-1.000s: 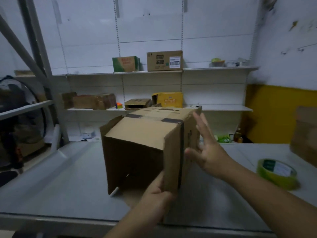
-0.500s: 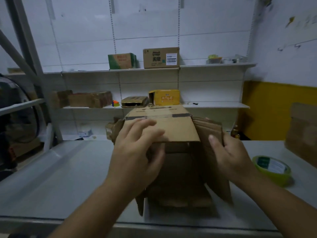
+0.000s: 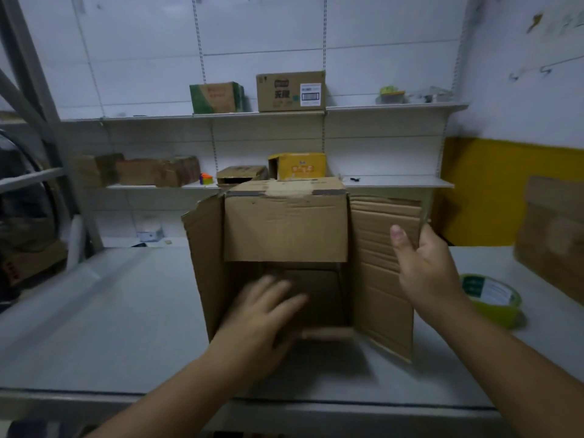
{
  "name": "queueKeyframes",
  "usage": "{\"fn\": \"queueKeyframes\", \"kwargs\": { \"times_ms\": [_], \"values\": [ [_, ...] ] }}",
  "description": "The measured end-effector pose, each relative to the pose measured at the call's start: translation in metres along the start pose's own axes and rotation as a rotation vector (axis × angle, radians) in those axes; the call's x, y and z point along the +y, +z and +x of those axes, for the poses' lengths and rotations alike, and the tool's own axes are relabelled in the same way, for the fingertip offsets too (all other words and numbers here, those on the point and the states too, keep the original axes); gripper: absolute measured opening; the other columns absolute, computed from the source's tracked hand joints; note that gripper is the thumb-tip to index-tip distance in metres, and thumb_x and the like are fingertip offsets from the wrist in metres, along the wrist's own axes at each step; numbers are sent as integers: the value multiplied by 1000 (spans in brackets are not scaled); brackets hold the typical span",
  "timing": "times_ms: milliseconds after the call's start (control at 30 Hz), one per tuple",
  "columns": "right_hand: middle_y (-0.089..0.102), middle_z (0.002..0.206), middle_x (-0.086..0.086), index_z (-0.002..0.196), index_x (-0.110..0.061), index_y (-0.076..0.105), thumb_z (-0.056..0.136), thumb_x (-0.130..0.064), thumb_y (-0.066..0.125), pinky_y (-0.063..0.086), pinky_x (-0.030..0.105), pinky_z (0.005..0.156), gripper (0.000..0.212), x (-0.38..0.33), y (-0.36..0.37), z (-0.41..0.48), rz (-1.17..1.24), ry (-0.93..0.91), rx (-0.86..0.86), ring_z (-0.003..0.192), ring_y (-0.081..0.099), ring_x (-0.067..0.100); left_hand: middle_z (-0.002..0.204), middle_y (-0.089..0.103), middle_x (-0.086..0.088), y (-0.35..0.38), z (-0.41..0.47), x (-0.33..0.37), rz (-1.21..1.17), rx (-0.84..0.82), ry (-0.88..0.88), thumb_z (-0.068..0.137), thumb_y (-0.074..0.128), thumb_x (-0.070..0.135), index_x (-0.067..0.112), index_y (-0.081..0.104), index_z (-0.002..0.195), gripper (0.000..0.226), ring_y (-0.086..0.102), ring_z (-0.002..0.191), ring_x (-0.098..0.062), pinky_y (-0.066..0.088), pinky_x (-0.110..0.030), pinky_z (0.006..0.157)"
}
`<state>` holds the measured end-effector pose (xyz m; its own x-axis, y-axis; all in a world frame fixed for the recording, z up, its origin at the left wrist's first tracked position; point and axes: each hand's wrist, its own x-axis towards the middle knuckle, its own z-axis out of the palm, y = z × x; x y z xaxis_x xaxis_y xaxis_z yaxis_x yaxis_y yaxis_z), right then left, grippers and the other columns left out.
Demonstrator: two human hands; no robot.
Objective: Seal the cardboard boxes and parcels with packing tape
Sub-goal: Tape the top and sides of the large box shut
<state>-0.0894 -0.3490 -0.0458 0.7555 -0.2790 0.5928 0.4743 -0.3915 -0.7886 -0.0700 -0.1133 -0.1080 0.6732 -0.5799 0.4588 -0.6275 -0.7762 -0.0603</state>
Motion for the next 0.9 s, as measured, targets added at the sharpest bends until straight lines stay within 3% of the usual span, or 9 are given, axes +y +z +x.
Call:
{"fn": "queueKeyframes", "kwargs": {
  "times_ms": [67, 167, 333, 433, 533, 667, 733, 800, 900],
  "values": [
    [63, 86, 4, 80, -26, 50, 98, -22, 46, 42, 6, 60, 19, -2, 2, -2, 23, -6, 6, 70, 57, -8, 135, 43, -5, 3, 6, -3, 73, 196, -98, 79, 63, 43, 25, 44, 130, 58, 32, 129, -28, 35, -52, 106],
    [59, 77, -12, 84, -30, 52, 98, -20, 45, 40, 1, 58, 19, -3, 9, -11, 31, -34, -28, 65, 56, -16, 121, 48, -5, 1, 22, 3, 178, 50, -315, 69, 73, 46, 21, 48, 119, 61, 38, 118, -28, 30, -46, 103],
    [67, 72, 4, 105, -25, 56, 91, -39, 42, 49, 21, 58, 24, 6, 21, -33, -29, -127, -17, 71, 63, 7, 138, 41, 8, -2, 13, 16, 2, 88, -338, 89, 53, 40, 27, 41, 135, 49, 35, 127, -13, 34, -25, 102],
    [61, 69, -12, 91, -30, 55, 93, -31, 45, 43, 3, 57, 11, 4, 18, -37, -5, -146, 34, 65, 60, -11, 107, 67, 3, -25, -25, 19, -306, 565, -20, 92, 51, 32, 19, 63, 113, 28, 58, 101, -2, 50, -22, 89],
    [63, 61, -10, 84, -30, 56, 87, -35, 47, 44, 4, 56, 11, 0, 15, -39, 107, -54, 65, 64, 59, -12, 103, 63, -4, -40, -41, -16, -591, 973, -281, 89, 50, 46, 27, 58, 110, 30, 59, 96, -12, 51, -32, 84],
    [70, 85, -22, 97, -24, 64, 85, -43, 62, 45, 4, 68, 23, 1, 21, -43, 344, 19, -34, 83, 63, -8, 129, 50, -2, -33, -8, -48, -1198, 268, -602, 38, 46, 97, 21, 33, 139, 127, 56, 111, -7, 50, -12, 78],
    [70, 101, -22, 110, -27, 61, 68, -69, 66, 45, 5, 75, 60, 5, 28, -46, 396, 52, -143, 96, 62, -7, 134, 48, 3, -16, 7, -48, -1238, 56, -556, 58, 53, 85, 27, 27, 142, 105, 53, 116, -6, 50, -21, 87],
    [55, 128, -30, 123, -45, 50, 55, -92, 50, 40, 7, 91, 83, 15, 36, -52, 318, 55, -263, 115, 49, -14, 130, 48, 14, 3, 15, -43, -1256, 105, -574, 80, 65, 43, 38, 29, 137, 68, 50, 119, -10, 47, -25, 92],
    [19, 146, -30, 118, -73, 33, 71, -79, 53, 32, 22, 103, 52, 19, 39, -48, 53, 108, -366, 132, 29, -5, 113, 59, 16, 26, 23, -35, -1300, 194, -695, 64, 78, 34, 39, 45, 118, 63, 59, 108, -11, 51, -29, 88]
  ]
}}
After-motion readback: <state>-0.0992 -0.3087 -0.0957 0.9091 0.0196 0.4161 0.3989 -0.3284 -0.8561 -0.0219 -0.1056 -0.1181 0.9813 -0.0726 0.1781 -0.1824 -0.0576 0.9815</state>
